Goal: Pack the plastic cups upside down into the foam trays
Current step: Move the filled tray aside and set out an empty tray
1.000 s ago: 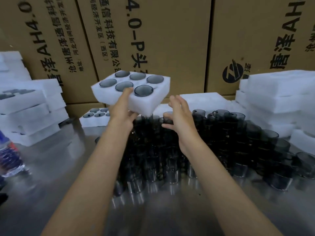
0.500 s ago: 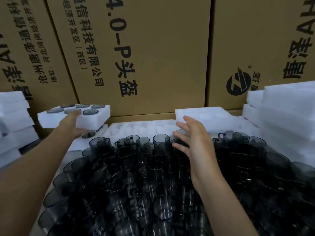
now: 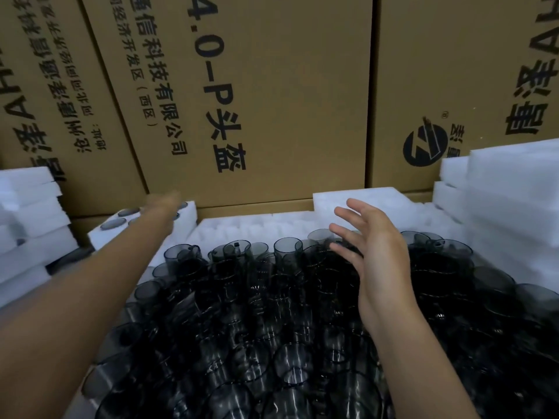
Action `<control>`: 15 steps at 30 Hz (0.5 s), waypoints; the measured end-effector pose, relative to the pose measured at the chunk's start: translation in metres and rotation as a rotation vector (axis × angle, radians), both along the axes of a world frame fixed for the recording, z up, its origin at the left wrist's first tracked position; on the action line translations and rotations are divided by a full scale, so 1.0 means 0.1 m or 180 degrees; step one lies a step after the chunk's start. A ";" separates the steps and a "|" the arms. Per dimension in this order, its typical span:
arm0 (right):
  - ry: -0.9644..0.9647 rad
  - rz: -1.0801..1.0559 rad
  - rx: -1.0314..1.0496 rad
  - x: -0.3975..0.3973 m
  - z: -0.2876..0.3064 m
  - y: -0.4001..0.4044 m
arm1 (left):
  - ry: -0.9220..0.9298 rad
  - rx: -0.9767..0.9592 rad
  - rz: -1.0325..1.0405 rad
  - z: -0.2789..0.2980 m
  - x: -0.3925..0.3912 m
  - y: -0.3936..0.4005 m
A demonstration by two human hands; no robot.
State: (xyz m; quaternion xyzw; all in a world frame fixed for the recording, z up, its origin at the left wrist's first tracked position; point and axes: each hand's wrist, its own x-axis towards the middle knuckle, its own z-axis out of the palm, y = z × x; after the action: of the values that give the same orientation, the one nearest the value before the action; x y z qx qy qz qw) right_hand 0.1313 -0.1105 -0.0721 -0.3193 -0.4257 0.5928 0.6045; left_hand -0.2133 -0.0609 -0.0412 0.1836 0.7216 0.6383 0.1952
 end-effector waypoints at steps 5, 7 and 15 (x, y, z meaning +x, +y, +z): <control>0.0121 -0.0074 -0.0131 0.04 0.02 0.01 | 0.1326 -0.0098 -0.1240 0.17 1.06 0.30; 0.0350 -0.0445 -0.0234 0.09 0.03 0.05 | 0.1825 -0.0305 -0.2015 0.12 1.55 0.46; 0.0775 -0.0946 -0.0612 0.48 0.09 0.19 | 0.3792 -0.2048 -0.1996 -0.33 2.35 1.08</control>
State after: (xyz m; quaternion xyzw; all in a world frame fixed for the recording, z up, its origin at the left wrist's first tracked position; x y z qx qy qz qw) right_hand 0.1789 -0.0919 -0.0632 -0.3608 -0.2392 0.5692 0.6990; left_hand 0.0221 0.0476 -0.0738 0.6295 0.7702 0.1024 -0.0118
